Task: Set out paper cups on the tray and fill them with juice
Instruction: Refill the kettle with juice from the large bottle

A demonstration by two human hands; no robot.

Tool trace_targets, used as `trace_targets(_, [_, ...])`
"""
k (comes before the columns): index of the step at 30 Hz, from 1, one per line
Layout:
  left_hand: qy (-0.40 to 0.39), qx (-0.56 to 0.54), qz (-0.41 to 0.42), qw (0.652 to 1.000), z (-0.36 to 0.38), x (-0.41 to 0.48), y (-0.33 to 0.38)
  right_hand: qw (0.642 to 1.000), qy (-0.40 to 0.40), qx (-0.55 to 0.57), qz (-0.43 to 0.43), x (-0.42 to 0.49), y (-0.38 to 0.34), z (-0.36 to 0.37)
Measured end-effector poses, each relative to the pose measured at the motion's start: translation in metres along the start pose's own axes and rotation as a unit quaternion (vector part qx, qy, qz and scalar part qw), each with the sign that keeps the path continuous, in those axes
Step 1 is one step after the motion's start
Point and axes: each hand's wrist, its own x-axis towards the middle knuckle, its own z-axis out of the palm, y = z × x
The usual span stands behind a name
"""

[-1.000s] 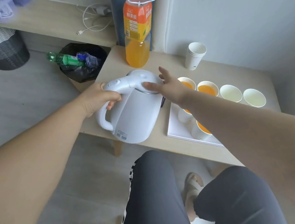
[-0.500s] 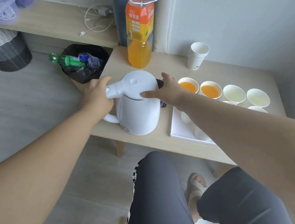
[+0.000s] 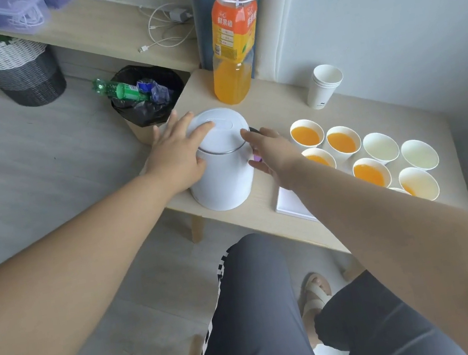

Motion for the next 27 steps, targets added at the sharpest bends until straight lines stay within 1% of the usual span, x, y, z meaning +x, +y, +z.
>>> trace_targets(5, [0.014, -0.023, -0.019, 0.999, 0.000, 0.001, 0.004, 0.999, 0.016, 0.029, 0.007, -0.001, 0.000, 0.004])
trace_targets(7, [0.027, -0.065, -0.015, 0.997, -0.001, -0.002, 0.003, 0.998, 0.022, 0.048, 0.018, 0.000, 0.000, 0.006])
trace_targets(9, [0.051, -0.156, -0.041, 0.986, -0.002, -0.007, 0.000, 0.995, 0.024, 0.088, 0.034, -0.001, 0.000, 0.007])
trace_targets(12, [0.055, -0.264, -0.124, 0.955, -0.003, -0.012, -0.007, 0.991, 0.018, 0.128, 0.044, 0.002, 0.002, 0.010])
trace_targets(14, [0.062, -0.296, -0.151, 0.941, -0.002, -0.009, -0.012, 0.988, 0.015, 0.145, 0.046, 0.002, 0.001, 0.015])
trace_targets(17, [0.063, -0.317, -0.166, 0.932, -0.003, 0.000, -0.019, 0.986, 0.014, 0.161, 0.053, 0.005, -0.003, 0.023])
trace_targets(20, [0.060, -0.335, -0.175, 0.924, -0.007, 0.011, -0.024, 0.987, 0.010, 0.148, 0.054, 0.010, -0.008, 0.028])
trace_targets(23, [0.053, -0.333, -0.179, 0.924, -0.010, 0.015, -0.025, 0.991, 0.013, 0.120, 0.057, 0.015, -0.011, 0.027])
trace_targets(25, [0.051, -0.337, -0.183, 0.922, -0.013, 0.015, -0.026, 0.995, 0.009, 0.080, 0.057, 0.019, -0.010, 0.023])
trace_targets(27, [0.068, -0.341, -0.189, 0.918, -0.019, 0.014, -0.026, 0.998, 0.014, 0.029, 0.054, 0.020, -0.011, 0.017])
